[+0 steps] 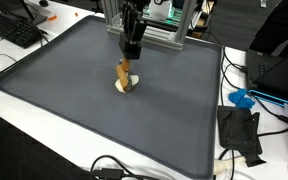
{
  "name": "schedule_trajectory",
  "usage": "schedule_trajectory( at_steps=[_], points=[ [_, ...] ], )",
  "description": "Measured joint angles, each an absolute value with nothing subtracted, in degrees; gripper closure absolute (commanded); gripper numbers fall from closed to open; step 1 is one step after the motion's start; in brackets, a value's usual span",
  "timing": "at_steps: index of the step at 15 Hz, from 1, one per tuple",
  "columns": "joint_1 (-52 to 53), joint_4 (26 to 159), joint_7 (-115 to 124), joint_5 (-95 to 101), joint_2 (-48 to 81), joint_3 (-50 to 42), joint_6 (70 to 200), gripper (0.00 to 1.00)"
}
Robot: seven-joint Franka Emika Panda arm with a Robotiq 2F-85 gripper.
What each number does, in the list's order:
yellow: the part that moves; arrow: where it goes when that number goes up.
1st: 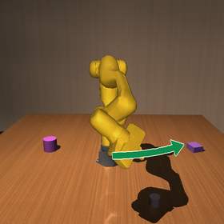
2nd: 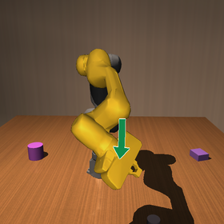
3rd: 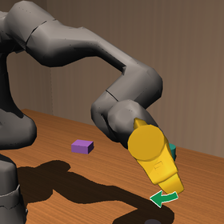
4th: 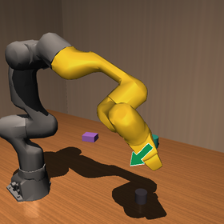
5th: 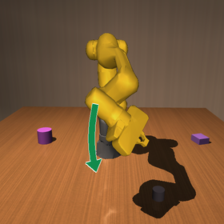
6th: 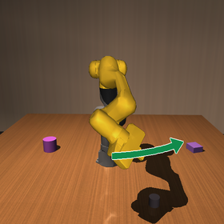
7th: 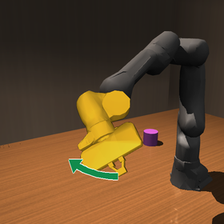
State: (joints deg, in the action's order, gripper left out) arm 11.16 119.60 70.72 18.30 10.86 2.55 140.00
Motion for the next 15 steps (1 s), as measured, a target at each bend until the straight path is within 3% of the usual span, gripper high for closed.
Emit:
schedule_trajectory(
  at_steps=[7,15],
  points=[
    [11.1,119.0,76.2,16.7,11.3,2.5,139.8,0.78],
    [11.1,118.5,64.2,8.0,11.4,4.6,137.8,0.78]
  ],
)
